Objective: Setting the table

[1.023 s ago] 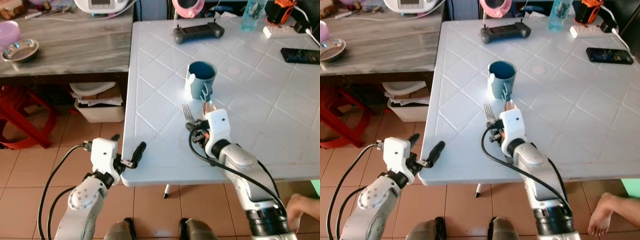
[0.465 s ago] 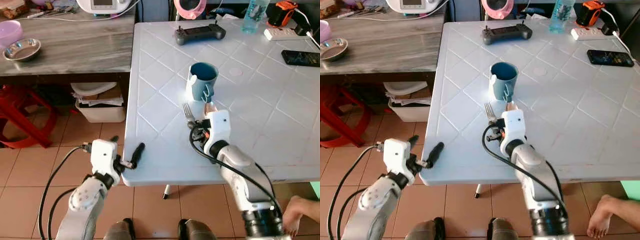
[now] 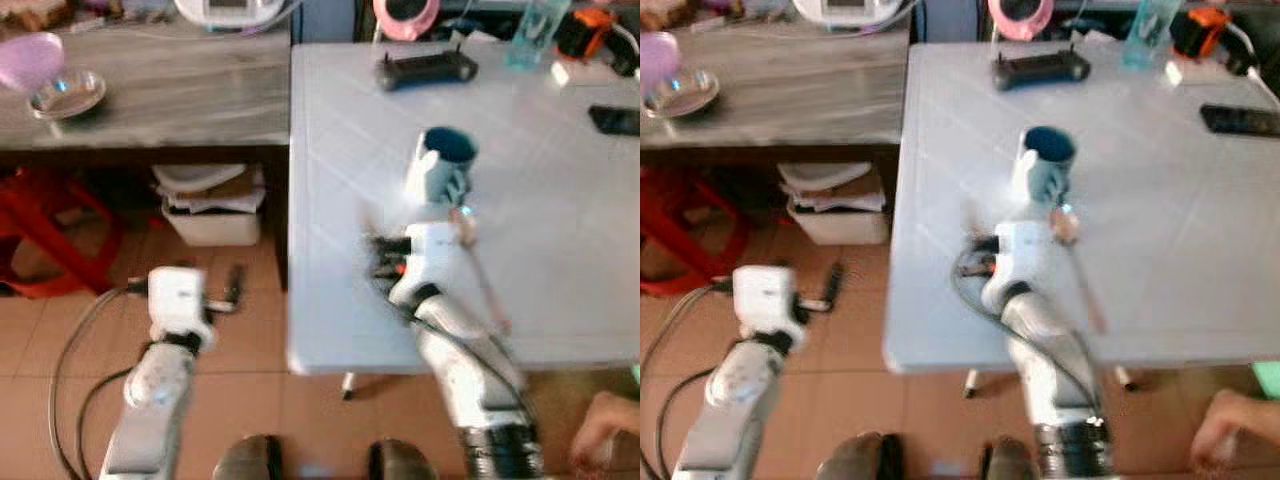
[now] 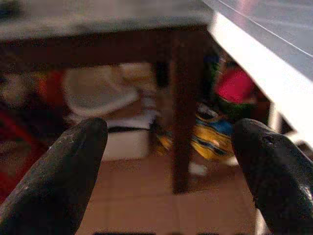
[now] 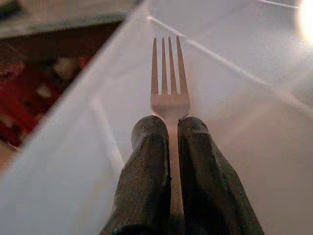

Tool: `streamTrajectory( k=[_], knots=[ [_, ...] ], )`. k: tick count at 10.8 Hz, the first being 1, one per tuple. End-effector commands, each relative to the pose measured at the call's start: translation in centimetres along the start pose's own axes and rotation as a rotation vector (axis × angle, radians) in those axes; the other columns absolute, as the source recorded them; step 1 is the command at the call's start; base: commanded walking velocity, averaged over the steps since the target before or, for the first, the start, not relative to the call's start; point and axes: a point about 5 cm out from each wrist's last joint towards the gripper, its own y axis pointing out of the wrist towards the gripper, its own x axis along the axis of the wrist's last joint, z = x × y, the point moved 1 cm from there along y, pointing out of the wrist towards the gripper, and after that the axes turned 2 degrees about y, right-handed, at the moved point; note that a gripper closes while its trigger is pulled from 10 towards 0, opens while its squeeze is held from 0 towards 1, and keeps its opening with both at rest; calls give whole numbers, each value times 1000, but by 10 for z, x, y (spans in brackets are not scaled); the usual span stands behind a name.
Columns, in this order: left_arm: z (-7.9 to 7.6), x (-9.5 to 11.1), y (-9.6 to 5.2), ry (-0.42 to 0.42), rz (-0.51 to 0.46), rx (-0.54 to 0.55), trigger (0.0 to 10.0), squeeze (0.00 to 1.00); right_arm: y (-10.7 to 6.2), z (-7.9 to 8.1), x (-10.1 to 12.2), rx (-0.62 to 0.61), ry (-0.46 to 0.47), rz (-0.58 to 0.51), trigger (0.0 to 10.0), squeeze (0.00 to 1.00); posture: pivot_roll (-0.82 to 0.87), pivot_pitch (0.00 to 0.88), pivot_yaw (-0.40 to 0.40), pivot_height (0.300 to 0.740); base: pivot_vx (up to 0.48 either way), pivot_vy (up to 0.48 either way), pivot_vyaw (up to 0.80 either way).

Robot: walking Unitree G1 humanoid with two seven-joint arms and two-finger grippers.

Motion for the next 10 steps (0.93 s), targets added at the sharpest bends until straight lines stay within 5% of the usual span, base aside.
streamTrajectory(
  k=[1, 10],
  knots=[
    [-1, -4, 2, -8, 14, 26, 10000, 0, -1, -8, -8, -38, 12, 25, 0, 0, -10, 133, 38, 740, 0, 480, 0],
    [12, 12, 29, -22, -60, 108, 10000, 0, 12, -32, 29, -169, -50, -174, 0, 0, -31, 100, 38, 740, 0, 473, 0]
  ],
)
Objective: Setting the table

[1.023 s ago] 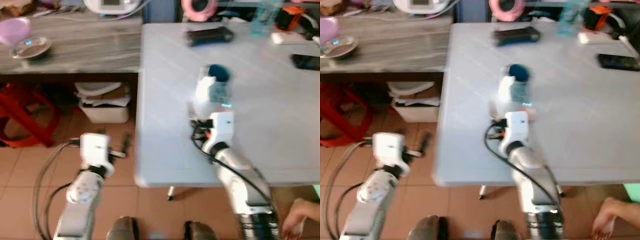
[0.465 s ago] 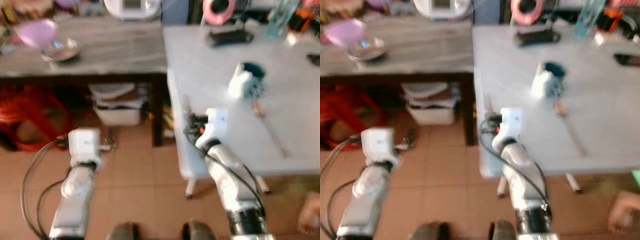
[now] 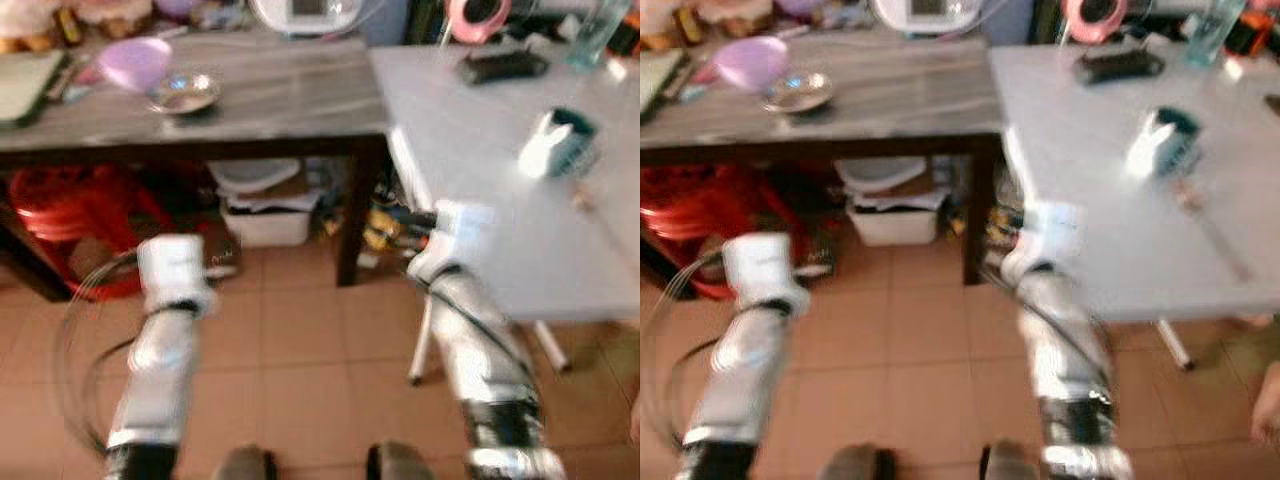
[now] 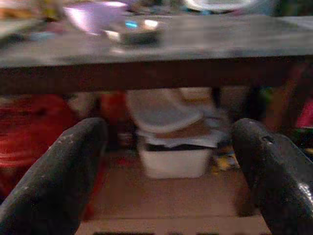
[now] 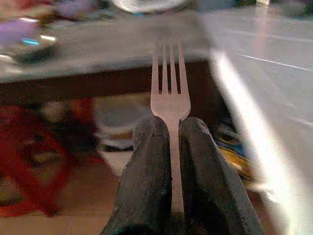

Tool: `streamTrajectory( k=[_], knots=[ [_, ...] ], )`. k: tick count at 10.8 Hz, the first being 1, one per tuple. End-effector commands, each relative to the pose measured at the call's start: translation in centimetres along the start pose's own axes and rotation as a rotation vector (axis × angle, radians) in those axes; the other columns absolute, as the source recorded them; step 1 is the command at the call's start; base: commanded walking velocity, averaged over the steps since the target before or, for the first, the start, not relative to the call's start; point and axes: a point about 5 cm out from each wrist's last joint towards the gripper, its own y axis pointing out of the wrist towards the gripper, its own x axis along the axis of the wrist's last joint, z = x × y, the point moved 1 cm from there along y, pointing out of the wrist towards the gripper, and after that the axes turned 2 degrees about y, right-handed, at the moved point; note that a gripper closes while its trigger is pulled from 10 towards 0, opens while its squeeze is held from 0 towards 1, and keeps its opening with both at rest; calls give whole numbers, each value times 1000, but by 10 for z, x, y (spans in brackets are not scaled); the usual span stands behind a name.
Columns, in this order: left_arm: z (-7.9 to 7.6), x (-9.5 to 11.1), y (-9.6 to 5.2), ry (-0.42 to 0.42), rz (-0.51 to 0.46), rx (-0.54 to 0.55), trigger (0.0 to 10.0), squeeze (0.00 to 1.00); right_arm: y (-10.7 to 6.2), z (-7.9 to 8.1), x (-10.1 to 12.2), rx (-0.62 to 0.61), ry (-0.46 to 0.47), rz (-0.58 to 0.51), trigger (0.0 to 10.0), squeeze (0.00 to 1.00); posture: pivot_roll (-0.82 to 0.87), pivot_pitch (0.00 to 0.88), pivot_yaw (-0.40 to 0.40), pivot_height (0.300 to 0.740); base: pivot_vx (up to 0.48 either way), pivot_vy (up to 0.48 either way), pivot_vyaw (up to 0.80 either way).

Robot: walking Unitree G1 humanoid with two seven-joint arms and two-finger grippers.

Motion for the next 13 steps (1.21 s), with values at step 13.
streamTrajectory(
  k=[13],
  knots=[
    [-7, 14, 3, -4, -65, -22, 10000, 0, 7, -9, 13, -38, -68, -82, 0, 0, -20, 120, 61, 740, 419, 87, 0]
  ],
)
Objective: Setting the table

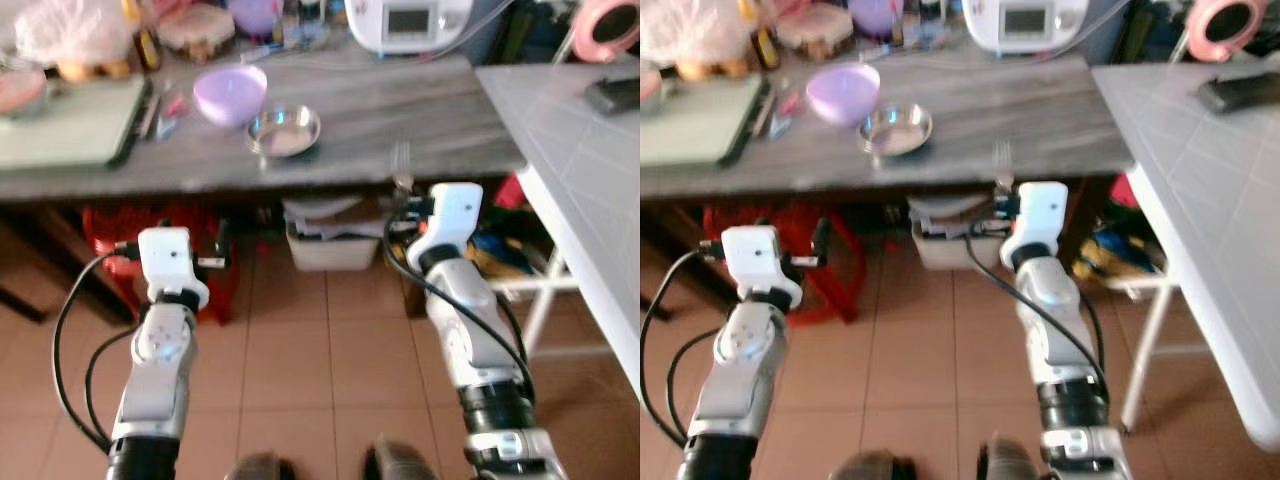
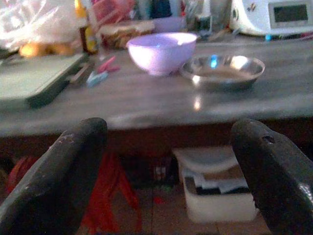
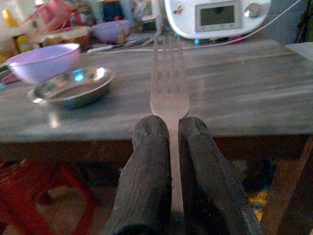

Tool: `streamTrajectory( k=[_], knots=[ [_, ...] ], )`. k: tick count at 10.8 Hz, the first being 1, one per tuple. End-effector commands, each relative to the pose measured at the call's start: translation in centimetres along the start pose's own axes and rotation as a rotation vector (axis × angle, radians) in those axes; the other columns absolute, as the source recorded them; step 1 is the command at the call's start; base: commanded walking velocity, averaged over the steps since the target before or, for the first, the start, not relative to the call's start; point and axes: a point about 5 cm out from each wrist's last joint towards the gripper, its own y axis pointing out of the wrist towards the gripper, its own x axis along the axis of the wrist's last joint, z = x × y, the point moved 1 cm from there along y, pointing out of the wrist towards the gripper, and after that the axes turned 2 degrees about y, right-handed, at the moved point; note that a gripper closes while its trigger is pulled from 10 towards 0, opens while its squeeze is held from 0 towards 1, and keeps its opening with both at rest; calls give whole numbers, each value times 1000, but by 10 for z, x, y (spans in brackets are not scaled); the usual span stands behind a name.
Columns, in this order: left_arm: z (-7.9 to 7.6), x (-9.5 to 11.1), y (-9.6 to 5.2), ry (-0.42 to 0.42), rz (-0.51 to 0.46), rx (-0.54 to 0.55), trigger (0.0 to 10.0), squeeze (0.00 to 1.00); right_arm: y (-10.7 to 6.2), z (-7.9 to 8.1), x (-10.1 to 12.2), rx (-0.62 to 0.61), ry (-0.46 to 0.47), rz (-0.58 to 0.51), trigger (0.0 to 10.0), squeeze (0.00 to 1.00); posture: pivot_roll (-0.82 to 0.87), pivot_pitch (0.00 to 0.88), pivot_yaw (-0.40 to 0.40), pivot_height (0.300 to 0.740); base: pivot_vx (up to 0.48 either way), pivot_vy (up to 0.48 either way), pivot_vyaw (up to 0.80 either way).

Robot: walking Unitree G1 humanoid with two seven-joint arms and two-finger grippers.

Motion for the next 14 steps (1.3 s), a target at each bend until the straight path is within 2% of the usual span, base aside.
streamTrajectory(
  k=[1, 3, 6, 9, 11, 12, 14],
  knots=[
    [4, 0, -4, -4, 8, 21, 10000, 0, -3, -11, 0, -43, -19, -6, 0, 0, -18, 136, 61, 740, 480, 0, 0],
    [7, -1, -10, -3, 18, 41, 10000, 0, -6, -21, -3, -84, -42, 3, 0, 0, -17, 142, 55, 740, 480, 0, 0],
    [3, -4, -12, -18, 38, 28, 10000, 0, -1, -26, 0, -99, -47, -2, 0, 0, -15, 134, 48, 740, 461, 0, 0],
    [4, -11, -16, -28, 66, 43, 10000, 0, -3, -34, -6, -127, -53, 11, 0, 0, -13, 117, 36, 740, 333, 346, 0],
    [9, -13, -20, -13, 66, 58, 10000, 0, -8, -45, -10, -178, -50, 26, 0, 0, -13, 112, 31, 740, 148, 142, 0],
    [10, -13, -20, -4, 64, 51, 10000, 0, -6, -47, -12, -184, -41, 29, 0, 0, -11, 115, 36, 740, 0, 0, 0],
    [12, -10, -16, 2, 53, 52, 10000, 0, 9, -43, -8, -194, 20, 23, 0, 0, -5, 119, 57, 740, 0, 0, 0]
  ],
)
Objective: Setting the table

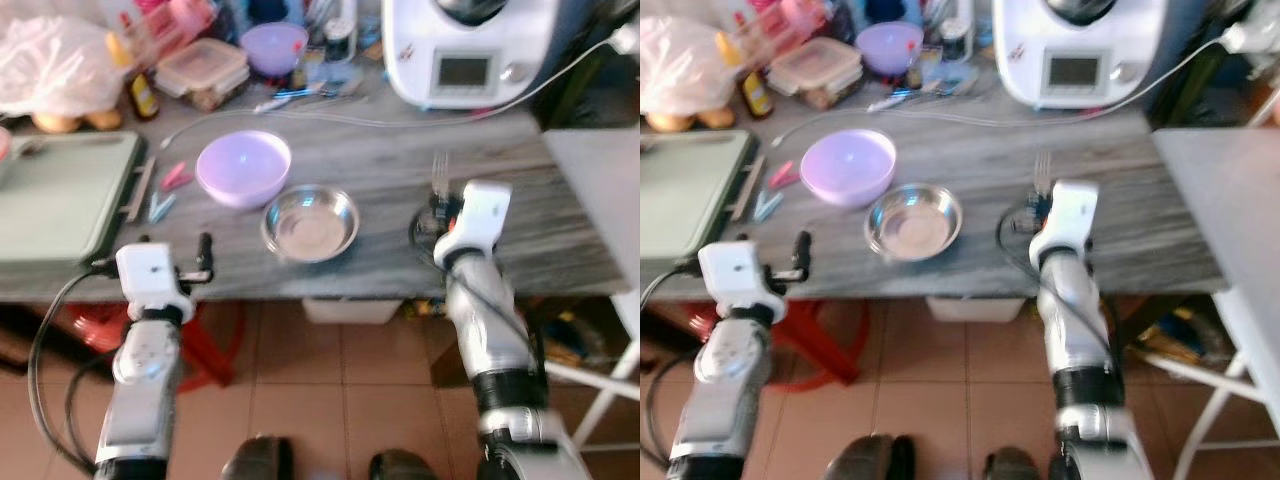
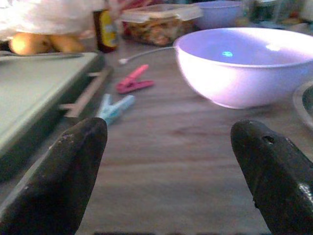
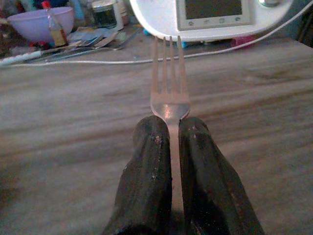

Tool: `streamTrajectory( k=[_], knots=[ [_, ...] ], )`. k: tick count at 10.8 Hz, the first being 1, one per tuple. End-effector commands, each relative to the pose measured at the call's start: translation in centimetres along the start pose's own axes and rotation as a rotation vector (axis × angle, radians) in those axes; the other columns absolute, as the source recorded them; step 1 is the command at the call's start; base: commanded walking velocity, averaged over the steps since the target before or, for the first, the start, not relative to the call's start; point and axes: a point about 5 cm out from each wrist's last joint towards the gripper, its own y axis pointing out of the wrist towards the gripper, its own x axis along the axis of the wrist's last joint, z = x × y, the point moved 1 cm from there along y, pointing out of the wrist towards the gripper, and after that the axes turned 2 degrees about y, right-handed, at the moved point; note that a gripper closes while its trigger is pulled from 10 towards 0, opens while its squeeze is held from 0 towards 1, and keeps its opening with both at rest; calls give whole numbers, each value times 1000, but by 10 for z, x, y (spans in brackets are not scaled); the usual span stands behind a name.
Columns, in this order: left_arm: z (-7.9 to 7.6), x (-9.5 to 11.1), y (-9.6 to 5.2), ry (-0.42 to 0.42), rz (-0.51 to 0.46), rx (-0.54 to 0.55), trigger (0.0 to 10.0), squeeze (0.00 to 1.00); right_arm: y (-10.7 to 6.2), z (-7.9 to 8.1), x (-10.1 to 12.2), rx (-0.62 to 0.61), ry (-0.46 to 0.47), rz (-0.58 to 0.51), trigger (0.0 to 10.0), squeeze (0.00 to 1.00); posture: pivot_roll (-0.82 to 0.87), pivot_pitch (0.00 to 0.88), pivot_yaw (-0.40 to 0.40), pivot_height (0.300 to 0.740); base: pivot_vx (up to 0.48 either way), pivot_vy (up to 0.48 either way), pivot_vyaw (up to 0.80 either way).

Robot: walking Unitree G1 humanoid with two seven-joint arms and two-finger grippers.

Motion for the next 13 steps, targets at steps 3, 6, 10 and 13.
streamTrajectory(
  k=[3, 6, 10, 13],
  knots=[
    [0, 1, 1, 6, -2, -1, 10000, 0, 20, 1, 0, -30, 119, 52, 0, 0, 4, 126, 58, 740, 0, 0, 0],
    [1, 1, -1, 11, 3, -6, 10000, 0, 34, 25, -9, 17, 182, 142, 0, 0, 23, 130, 61, 740, 0, 0, 0],
    [-6, 0, -1, 6, 6, -22, 10000, 0, 39, 53, -18, 71, 211, 215, 0, 0, 21, 133, 58, 740, 0, 0, 0],
    [-7, 0, 0, 5, 9, -22, 10000, 0, 35, 69, -26, 108, 212, 253, 980, 0, 21, 135, 51, 740, 0, 0, 0]
  ],
)
